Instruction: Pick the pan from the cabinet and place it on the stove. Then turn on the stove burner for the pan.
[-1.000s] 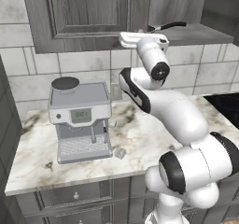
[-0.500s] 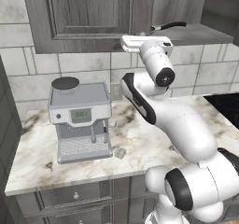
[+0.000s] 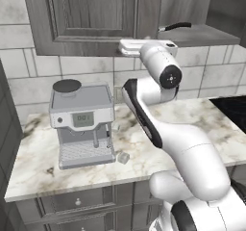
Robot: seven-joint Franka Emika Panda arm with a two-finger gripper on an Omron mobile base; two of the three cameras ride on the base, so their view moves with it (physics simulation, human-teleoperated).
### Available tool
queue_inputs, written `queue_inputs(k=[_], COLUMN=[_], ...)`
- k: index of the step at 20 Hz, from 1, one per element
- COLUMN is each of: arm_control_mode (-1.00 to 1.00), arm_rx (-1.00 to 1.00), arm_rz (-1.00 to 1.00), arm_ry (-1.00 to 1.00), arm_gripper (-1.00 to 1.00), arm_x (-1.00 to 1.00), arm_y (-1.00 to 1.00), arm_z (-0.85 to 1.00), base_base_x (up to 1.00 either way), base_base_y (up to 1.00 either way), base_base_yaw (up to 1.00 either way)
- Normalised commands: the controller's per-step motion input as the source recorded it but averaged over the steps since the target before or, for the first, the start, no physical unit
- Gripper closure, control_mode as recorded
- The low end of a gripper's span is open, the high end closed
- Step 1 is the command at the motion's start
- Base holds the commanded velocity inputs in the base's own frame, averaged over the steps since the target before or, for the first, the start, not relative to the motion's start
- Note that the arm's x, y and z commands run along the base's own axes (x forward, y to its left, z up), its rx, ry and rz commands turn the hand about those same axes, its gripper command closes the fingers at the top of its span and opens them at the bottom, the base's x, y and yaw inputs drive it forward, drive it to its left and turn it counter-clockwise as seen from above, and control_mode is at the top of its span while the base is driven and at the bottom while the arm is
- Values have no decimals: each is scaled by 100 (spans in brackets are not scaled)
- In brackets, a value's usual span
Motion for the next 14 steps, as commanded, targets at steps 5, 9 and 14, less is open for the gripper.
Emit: queue_inputs(k=[5,9,14], arm_control_mode=[-100,-100,-100], arm_rx=[0,0,-3], arm_rz=[0,0,0], arm_ry=[15,14,6], arm_gripper=[100,100,100], arm_x=[-57,-55,-62], arm_y=[70,68,75], arm_z=[8,4,0], base_base_x=[0,0,0], base_base_y=[0,0,0], base_base_yaw=[0,0,0])
